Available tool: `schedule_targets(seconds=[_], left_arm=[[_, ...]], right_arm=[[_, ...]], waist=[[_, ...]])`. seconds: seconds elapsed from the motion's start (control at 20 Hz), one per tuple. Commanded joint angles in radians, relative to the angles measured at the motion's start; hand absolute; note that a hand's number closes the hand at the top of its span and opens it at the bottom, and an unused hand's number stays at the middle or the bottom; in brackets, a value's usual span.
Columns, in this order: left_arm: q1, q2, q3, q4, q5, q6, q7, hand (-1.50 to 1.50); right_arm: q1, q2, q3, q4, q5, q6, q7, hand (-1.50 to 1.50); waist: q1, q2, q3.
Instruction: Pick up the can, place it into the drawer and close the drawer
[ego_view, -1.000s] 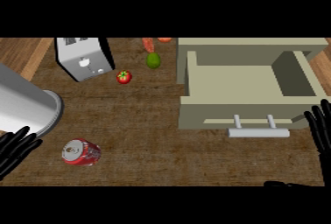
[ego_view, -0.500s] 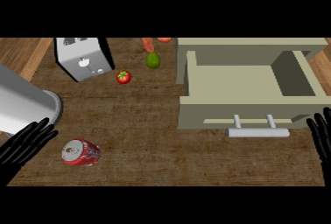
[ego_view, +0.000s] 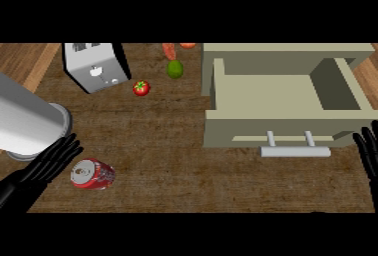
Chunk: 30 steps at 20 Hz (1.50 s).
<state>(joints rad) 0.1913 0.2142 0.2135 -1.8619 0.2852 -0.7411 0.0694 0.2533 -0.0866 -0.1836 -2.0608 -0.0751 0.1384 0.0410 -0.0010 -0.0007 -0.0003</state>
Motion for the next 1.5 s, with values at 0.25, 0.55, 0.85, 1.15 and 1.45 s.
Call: schedule_targets(seconds=[0.25, 0.55, 0.85, 1.15, 1.45], left_arm=[[-0.085, -0.003, 0.047, 0.239, -0.180, -0.013, -0.165, -1.50], [-0.143, 0.054, 0.093, 0.403, -0.247, -0.037, -0.307, -1.50], [-0.161, 0.067, 0.089, 0.516, -0.326, -0.028, -0.418, -1.50], [-0.170, 0.089, 0.051, 0.633, -0.406, -0.002, -0.535, -1.50], [-0.246, 0.111, 0.032, 0.790, -0.431, 0.035, -0.628, -1.50]], right_arm=[[0.034, 0.052, 0.035, -0.045, 0.038, -0.001, 0.014, -1.50], [-0.051, -0.016, -0.087, 0.101, -0.025, 0.048, -0.045, -1.50], [0.006, 0.014, -0.074, 0.056, -0.002, 0.067, -0.062, -1.50], [0.010, 0.044, -0.019, -0.007, 0.038, 0.056, -0.018, -1.50], [0.015, 0.064, -0.012, -0.015, 0.051, 0.045, -0.011, -1.50]], waist=[[-0.003, 0.000, 0.000], [-0.002, 0.001, 0.000], [-0.003, 0.001, 0.000], [-0.003, 0.000, 0.000], [-0.004, 0.001, 0.000]])
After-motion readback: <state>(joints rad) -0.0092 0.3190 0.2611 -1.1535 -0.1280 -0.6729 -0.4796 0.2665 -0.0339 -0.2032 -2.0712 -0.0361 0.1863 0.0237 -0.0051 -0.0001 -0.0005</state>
